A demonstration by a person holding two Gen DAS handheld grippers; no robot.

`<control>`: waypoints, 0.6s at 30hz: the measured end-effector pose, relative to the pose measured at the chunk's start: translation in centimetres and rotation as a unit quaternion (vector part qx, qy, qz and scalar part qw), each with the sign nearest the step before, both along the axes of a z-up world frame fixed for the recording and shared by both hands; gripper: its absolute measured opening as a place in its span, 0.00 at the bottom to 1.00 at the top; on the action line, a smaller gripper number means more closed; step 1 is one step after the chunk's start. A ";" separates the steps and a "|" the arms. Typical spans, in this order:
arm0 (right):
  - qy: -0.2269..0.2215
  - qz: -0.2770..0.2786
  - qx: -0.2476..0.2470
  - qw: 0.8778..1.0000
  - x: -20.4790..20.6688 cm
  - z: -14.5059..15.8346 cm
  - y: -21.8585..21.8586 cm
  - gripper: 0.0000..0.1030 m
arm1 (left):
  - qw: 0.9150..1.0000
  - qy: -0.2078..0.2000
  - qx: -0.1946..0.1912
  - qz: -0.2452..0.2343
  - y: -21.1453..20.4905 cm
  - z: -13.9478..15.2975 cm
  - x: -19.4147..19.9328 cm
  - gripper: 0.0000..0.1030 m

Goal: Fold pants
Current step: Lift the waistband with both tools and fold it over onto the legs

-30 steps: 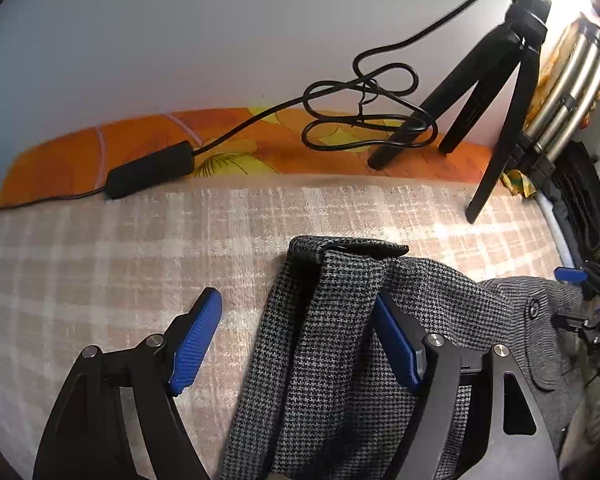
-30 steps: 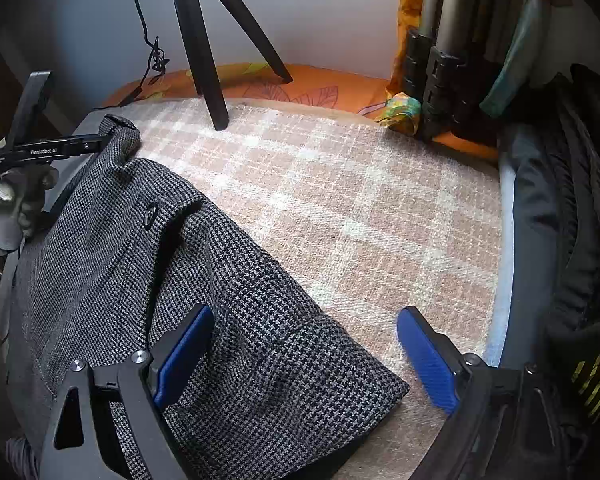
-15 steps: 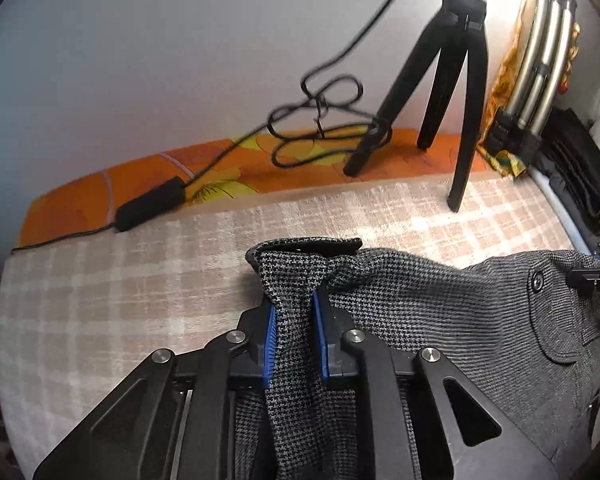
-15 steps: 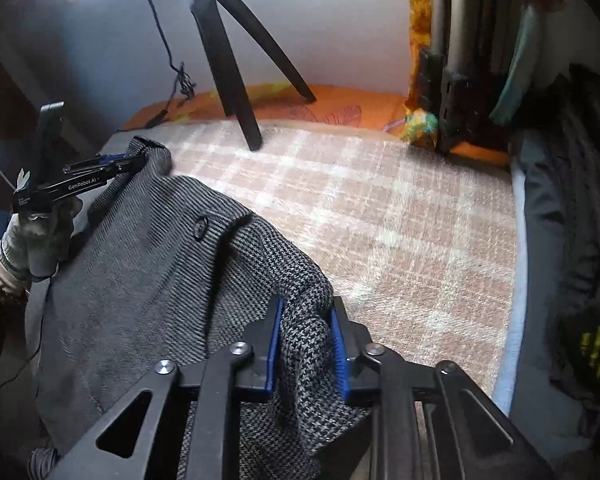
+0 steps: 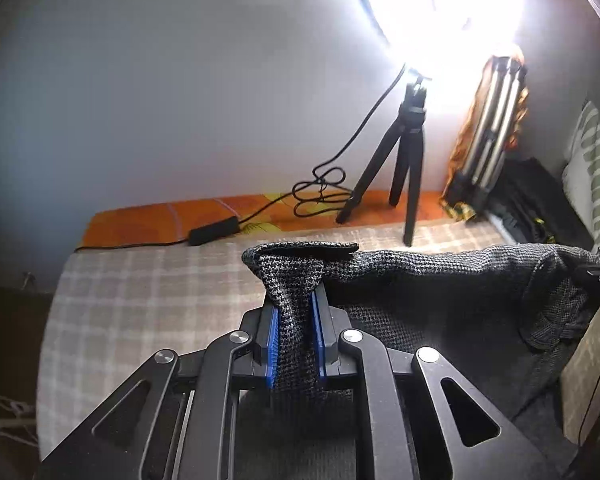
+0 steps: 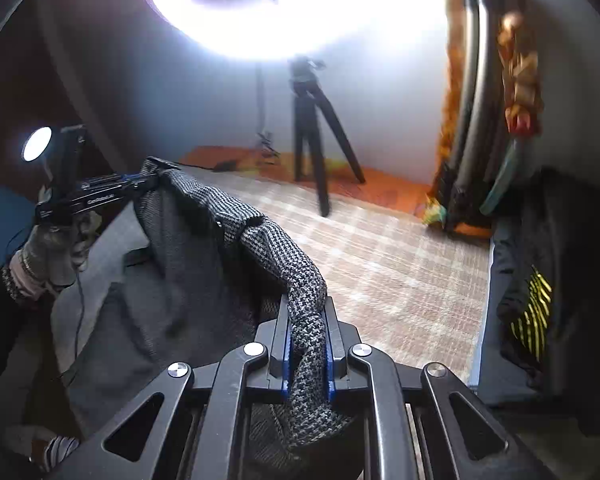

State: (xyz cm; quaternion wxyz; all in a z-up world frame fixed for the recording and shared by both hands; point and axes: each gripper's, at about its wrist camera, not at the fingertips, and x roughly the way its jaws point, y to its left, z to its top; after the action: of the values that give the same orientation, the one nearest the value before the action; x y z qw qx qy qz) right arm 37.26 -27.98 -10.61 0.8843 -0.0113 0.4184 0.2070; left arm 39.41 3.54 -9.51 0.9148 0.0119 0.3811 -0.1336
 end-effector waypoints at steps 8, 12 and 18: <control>-0.037 0.047 -0.043 0.997 -8.5 2.2 4.2 0.10 | 0.999 -0.046 -0.016 0.019 2.0 2.3 -9.3 0.12; -0.043 0.065 -0.061 0.995 -13.0 1.7 5.4 0.10 | 0.998 -0.052 -0.023 0.023 3.0 2.0 -14.6 0.12; -0.037 0.084 -0.090 0.992 -18.2 -0.7 7.0 0.10 | 0.998 -0.052 -0.016 0.024 3.4 0.2 -21.9 0.12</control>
State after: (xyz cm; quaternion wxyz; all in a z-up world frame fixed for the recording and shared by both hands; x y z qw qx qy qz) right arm 19.05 -21.02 -11.27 0.8742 -0.1332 0.3996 0.2415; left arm 17.49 6.89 -9.30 0.9365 -0.0052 0.3305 -0.1167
